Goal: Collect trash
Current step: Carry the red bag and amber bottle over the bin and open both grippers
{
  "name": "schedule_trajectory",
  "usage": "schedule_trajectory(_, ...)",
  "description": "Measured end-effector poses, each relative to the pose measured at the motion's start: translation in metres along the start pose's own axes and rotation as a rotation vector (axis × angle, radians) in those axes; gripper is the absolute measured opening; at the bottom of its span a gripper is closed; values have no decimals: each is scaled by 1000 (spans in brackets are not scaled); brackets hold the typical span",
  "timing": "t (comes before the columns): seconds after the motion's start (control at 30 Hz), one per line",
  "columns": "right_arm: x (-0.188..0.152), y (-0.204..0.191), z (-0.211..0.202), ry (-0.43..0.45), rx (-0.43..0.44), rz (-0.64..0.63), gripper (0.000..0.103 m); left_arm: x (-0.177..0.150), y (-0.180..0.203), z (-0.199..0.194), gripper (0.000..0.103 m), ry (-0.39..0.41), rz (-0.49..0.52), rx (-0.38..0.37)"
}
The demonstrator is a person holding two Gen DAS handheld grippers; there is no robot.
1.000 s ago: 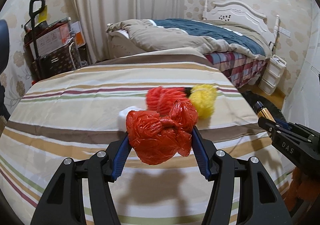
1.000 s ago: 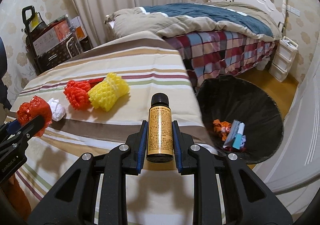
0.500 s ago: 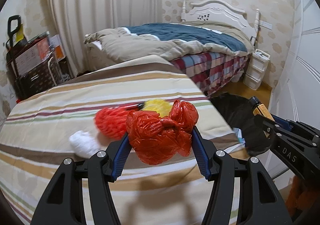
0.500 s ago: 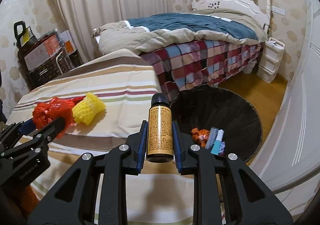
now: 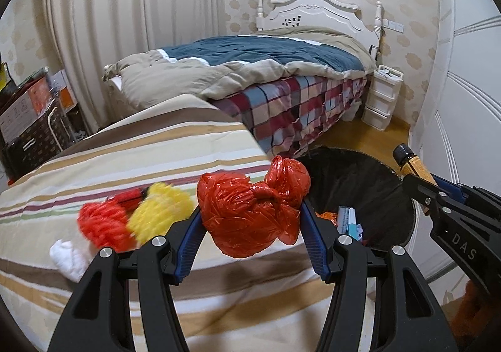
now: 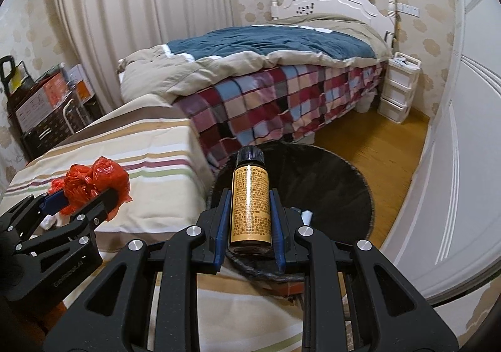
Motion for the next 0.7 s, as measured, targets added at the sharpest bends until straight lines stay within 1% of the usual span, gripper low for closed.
schedule_trajectory(0.37, 11, 44, 19, 9, -43, 44, 23, 17, 46, 32, 58, -11, 58, -8)
schedule_trajectory(0.7, 16, 70, 40, 0, -63, 66, 23, 23, 69, 64, 58, -41, 75, 13)
Point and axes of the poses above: each gripper's, at about its wrist camera, not at the fingertips, and z roughly the way its jaws point, y to its right, x to its top, the point moved 3 cm from there along z, roughly the way its jaws point, and after that the axes turned 10 degrees about x, right-handed, at the moved point
